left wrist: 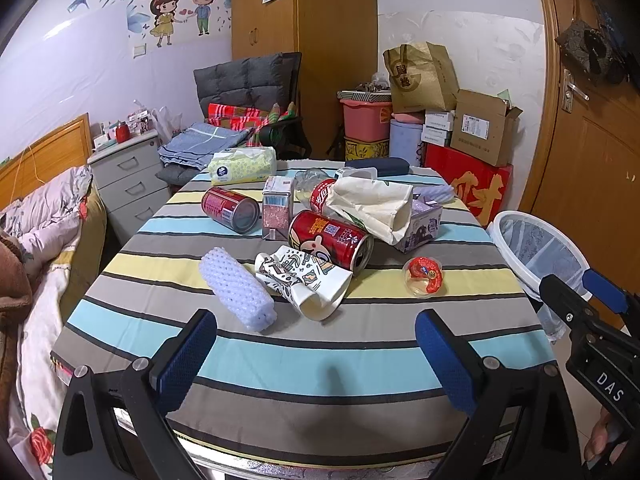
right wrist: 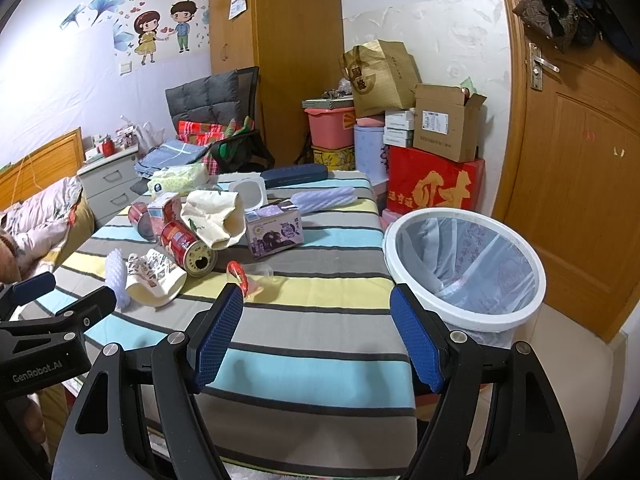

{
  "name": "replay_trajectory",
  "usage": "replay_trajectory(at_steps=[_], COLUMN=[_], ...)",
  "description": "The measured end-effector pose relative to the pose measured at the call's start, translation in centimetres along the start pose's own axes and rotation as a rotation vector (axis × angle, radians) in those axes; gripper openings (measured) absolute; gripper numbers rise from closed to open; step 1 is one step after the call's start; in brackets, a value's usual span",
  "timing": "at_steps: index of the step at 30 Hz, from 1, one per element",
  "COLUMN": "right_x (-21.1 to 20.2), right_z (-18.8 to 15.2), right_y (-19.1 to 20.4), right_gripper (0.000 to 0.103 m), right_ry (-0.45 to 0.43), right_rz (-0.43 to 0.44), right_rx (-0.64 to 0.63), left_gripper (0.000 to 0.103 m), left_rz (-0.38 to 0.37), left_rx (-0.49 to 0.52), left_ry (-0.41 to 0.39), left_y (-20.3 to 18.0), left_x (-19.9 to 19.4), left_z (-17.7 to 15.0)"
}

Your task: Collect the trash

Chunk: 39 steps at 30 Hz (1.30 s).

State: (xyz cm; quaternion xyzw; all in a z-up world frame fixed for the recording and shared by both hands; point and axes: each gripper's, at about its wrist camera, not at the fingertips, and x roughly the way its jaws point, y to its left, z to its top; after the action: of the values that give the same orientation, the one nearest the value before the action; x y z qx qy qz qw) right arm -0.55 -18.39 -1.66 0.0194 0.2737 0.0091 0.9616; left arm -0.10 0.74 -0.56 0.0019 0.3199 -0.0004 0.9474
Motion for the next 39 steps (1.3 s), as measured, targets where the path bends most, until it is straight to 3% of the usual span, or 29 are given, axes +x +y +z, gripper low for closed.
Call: replay_trajectory(at_steps=[31, 39], right_x=[0.3, 2.1], right_z=[0.0, 0.1], right_y=[0.2, 0.6], right_gripper=[0.077, 0.077], right_ry=[0.006, 0.027], right_rz=[-0.006, 0.017], right_rx=[-0.011, -0.003], left_gripper=[0.101, 0.101], left_rz=[0.006, 0.021], left_rx=[-0.015, -0.051], left_ry=[0.005, 0.048], left_y=[0.9, 3.1], left_x=[0.7, 2.2], left_z=[-0.3, -0.3])
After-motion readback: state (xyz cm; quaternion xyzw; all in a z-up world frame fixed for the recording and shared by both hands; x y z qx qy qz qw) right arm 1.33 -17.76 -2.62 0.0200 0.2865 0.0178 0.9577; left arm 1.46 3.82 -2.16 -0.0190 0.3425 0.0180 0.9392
